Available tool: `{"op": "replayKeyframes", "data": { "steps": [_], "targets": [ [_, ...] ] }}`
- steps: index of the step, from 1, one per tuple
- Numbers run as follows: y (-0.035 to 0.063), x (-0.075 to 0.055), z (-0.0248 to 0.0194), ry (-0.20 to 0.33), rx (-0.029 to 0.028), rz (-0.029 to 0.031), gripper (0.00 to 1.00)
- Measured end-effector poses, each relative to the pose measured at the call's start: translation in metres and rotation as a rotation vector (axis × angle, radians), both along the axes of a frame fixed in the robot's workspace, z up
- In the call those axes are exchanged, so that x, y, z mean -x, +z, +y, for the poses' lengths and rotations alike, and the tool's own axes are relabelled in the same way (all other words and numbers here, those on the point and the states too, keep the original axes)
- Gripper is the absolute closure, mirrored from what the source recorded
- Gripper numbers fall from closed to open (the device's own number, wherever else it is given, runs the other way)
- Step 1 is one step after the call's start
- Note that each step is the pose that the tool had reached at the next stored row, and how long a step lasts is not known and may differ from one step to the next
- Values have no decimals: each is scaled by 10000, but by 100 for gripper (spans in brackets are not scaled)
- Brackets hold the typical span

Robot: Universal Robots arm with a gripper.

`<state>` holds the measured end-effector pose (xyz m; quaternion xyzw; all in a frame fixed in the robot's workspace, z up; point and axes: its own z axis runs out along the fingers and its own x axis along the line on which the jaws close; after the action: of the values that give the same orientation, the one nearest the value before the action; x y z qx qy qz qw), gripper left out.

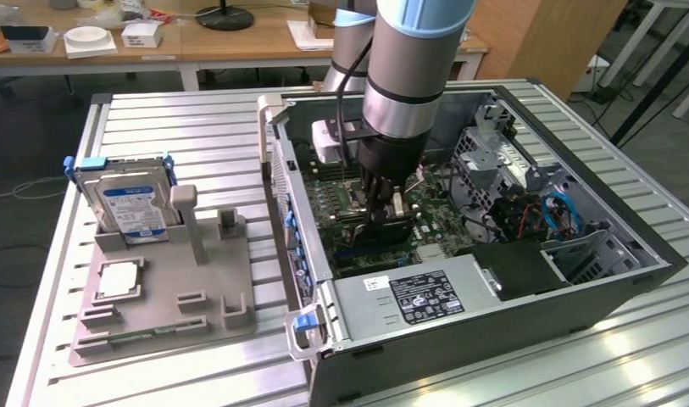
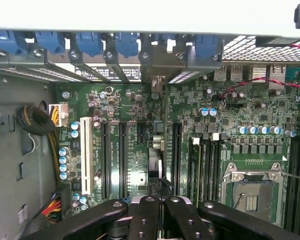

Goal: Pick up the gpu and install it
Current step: 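Press down on the gpu until it lock into place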

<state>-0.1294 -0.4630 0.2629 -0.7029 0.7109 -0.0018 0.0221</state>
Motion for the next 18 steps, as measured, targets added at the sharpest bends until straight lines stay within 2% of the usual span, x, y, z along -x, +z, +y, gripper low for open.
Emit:
{"op": "replayKeyframes", "data": {
  "steps": [7,12,14,18],
  "targets": [
    [-25,3,-1,2,26,6,89],
    [-23,3,1,0,7,-3,89],
    [-2,3,2,-1,-5,-12,89],
    [101,3,0,0,14,-1,89]
  ]
}}
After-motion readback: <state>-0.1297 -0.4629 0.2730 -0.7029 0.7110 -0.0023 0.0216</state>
